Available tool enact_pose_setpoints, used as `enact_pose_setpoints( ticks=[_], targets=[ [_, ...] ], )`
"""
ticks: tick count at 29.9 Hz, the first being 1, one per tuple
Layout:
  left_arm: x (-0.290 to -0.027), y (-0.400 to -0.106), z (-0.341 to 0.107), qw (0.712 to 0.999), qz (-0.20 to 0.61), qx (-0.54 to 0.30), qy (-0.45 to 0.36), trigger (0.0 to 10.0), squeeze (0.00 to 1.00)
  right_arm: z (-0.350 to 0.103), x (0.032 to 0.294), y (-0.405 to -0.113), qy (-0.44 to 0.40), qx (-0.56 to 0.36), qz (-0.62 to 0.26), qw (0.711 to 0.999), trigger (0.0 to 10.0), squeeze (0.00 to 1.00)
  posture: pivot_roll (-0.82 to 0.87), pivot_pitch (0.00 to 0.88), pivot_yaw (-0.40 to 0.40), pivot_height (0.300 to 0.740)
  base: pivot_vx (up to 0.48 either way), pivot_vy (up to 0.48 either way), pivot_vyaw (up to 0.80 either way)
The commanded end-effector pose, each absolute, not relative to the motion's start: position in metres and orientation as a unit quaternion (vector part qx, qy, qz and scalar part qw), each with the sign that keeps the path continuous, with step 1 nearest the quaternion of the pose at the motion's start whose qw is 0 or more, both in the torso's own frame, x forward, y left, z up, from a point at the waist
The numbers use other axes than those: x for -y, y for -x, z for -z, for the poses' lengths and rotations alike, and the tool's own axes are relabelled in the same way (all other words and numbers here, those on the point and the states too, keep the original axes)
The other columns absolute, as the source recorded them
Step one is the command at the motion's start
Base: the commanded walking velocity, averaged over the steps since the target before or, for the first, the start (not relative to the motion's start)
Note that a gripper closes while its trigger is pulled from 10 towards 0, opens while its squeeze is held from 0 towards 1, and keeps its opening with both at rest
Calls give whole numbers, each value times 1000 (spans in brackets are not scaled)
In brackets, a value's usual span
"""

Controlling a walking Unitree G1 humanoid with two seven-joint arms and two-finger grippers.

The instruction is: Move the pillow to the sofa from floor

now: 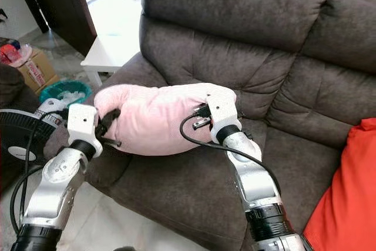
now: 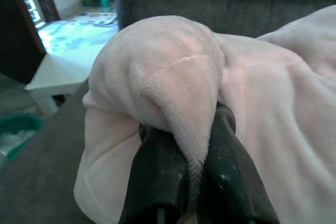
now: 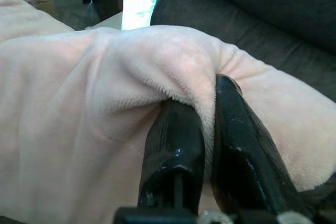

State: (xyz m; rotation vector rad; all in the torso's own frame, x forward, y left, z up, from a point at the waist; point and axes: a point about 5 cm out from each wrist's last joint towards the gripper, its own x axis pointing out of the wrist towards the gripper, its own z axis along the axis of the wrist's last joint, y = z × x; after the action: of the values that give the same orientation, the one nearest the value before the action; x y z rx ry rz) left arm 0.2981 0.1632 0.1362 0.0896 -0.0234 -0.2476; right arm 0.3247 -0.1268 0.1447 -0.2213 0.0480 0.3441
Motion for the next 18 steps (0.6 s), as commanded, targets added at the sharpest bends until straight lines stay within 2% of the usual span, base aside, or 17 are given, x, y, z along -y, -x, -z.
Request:
enact_pose_setpoints(
  ticks=[1, 3, 13, 18],
  targets=[
    [-150, -297, -148, 984, 169, 33, -33, 10000, 0, -176, 108, -325, 109, 35, -216, 970, 10000, 0, 146, 78, -44, 740, 0, 0, 0],
    [-152, -296, -151, 982, 183, 24, -29, 10000, 0, -182, 102, -324, 119, 36, -244, 962, 10000, 0, 148, 77, -48, 740, 0, 0, 0],
    [-151, -287, -148, 975, 223, 5, -17, 10000, 0, -182, 94, -320, 122, 24, -279, 952, 10000, 0, 147, 79, -53, 740, 0, 0, 0],
    [-159, -281, -146, 971, 236, -13, -27, 10000, 0, -182, 93, -317, 121, 16, -292, 949, 10000, 0, 148, 82, -54, 740, 0, 0, 0]
  ],
)
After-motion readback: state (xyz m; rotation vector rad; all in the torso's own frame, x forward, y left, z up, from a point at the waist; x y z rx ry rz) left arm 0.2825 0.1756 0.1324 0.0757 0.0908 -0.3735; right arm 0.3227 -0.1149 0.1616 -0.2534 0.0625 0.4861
